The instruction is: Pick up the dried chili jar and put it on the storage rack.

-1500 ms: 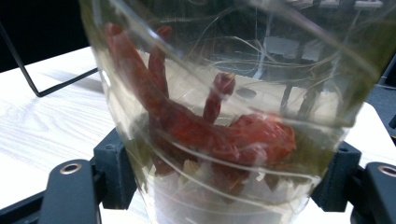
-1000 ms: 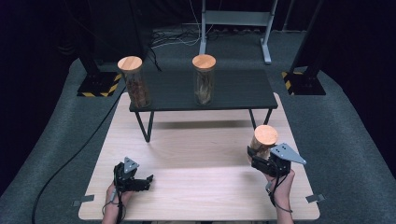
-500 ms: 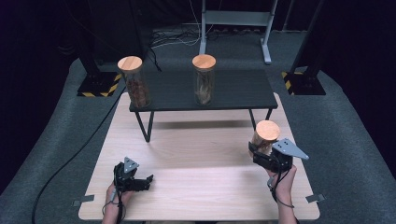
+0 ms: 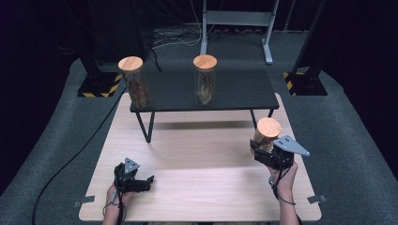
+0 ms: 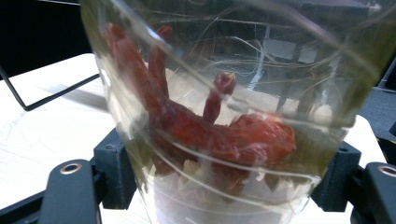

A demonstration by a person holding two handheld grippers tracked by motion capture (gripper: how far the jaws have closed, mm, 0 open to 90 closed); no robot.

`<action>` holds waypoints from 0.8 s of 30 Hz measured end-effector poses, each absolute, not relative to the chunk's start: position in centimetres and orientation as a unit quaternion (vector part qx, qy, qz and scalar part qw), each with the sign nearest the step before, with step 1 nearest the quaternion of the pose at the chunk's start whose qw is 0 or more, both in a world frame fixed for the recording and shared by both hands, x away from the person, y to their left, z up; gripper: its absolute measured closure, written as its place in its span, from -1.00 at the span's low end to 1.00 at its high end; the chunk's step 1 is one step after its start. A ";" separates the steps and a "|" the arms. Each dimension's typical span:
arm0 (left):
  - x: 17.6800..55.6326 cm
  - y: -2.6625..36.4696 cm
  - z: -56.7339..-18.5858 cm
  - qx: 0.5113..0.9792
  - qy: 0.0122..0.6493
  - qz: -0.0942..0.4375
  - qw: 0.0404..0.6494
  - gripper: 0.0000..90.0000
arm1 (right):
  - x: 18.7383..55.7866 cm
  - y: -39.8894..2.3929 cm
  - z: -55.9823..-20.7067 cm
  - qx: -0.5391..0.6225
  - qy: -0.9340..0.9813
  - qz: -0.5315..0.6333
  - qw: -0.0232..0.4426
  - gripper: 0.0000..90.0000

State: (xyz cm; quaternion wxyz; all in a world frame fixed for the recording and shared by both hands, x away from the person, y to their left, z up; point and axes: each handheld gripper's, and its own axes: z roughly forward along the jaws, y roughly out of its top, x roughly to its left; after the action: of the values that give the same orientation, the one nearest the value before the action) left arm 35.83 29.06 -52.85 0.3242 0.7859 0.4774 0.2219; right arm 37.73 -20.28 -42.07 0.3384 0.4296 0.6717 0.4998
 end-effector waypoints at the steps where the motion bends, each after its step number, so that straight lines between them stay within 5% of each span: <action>1: 35.8 29.1 -52.9 0.786 0.478 0.222 0.324 -0.98 | 37.8 -20.3 -42.0 0.430 0.671 0.500 0.338 -0.46; 24: 35.9 29.1 -52.9 0.787 0.477 0.219 0.325 -0.98 | 39.2 -20.5 -40.2 0.432 0.677 0.490 0.341 -0.46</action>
State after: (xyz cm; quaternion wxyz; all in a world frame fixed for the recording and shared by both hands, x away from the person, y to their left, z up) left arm 35.90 29.08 -52.86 0.3253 0.7867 0.4768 0.2188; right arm 39.16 -20.53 -40.24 0.3407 0.4318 0.6765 0.4897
